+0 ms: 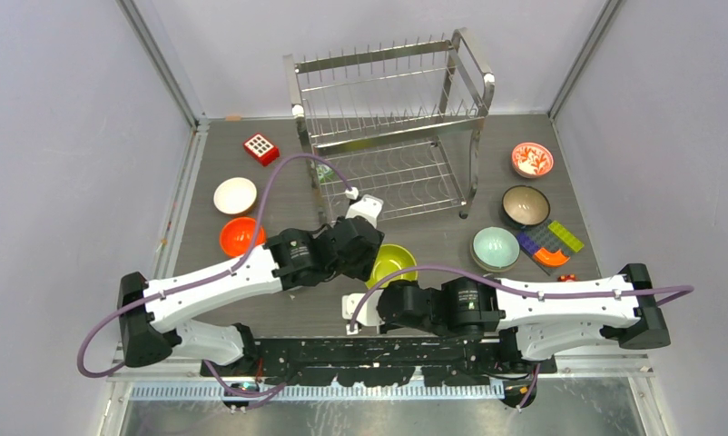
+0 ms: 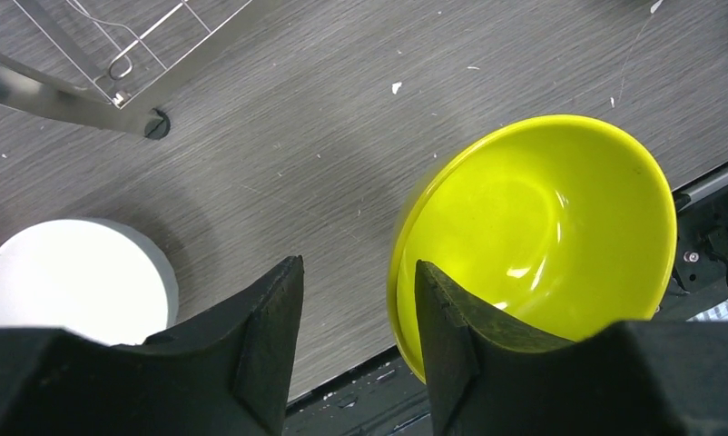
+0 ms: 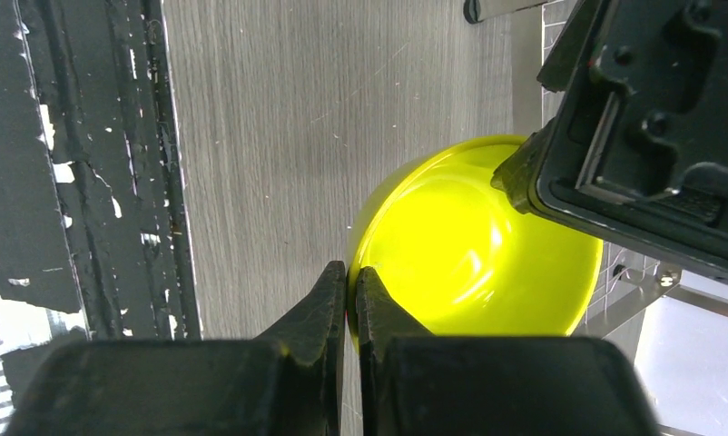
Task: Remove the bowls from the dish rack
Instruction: Place the bowl at the center of the board.
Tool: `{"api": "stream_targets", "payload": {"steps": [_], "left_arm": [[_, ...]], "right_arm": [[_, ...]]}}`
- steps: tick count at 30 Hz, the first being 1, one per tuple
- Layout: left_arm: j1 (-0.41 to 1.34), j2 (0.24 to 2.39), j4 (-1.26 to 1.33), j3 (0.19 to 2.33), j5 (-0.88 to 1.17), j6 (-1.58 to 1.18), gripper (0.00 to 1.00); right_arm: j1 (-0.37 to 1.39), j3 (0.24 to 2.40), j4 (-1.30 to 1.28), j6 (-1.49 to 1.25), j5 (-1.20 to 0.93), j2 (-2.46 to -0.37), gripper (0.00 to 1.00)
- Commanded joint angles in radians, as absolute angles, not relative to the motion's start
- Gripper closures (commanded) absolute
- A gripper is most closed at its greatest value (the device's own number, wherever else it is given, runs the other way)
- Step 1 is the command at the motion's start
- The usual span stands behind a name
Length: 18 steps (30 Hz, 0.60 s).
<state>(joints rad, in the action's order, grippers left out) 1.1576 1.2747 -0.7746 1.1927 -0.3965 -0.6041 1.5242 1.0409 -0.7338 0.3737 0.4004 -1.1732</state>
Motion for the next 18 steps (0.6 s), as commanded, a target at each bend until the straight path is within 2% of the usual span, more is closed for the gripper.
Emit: {"api": "stream_targets", "payload": {"steps": [1,9,18], "left_arm": [[1.16,1.276,-0.755,1.224,-0.403,-0.627,0.51],[1.161,1.298,-0.758,1.222,-0.395,-0.641,0.51],[1.16,1.287,-0.747,1.213,-0.385,-0.646,0.74]], "right_arm": [[1.53,1.074,-0.683,0.405,0.436,-1.158,0.99],[1.531,1.066,-0.666,0.419,0.451,-1.165,0.99],[1.53,1.066,-0.663,0.418,0.456,-1.169,0.99]]}}
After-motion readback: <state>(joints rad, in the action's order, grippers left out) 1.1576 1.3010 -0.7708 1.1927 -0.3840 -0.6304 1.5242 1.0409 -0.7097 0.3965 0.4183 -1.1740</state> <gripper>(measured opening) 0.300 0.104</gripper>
